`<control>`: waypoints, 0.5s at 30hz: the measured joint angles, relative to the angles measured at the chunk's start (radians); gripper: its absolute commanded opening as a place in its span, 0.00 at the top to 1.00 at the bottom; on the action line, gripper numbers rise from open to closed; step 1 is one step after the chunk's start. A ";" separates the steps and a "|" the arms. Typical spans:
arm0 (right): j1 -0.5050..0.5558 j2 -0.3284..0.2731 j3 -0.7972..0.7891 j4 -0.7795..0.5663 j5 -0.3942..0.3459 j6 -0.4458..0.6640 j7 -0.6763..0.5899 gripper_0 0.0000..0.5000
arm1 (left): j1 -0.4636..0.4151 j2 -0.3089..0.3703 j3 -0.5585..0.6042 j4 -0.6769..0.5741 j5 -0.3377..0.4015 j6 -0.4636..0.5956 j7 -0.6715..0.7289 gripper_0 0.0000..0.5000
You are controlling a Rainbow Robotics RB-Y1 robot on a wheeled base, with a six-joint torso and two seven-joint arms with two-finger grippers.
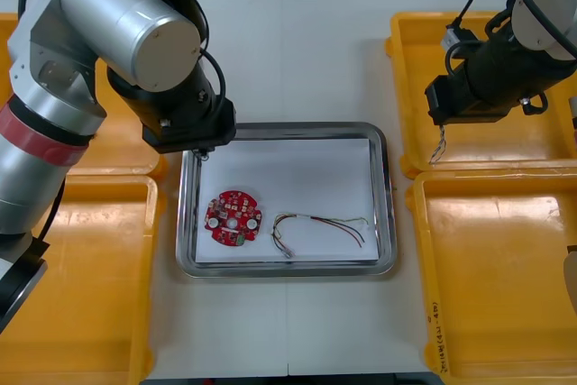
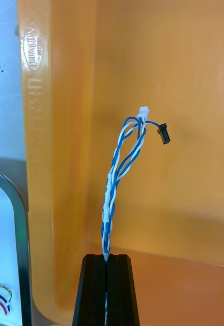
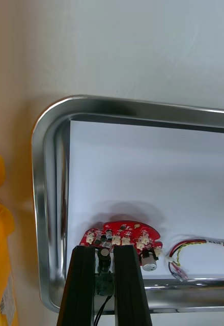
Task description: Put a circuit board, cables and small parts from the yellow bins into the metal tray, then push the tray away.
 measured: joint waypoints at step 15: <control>-0.063 0.016 0.004 0.000 -0.014 0.006 0.009 1.00 | 0.000 -0.004 -0.099 0.122 -0.001 -0.169 -0.001 1.00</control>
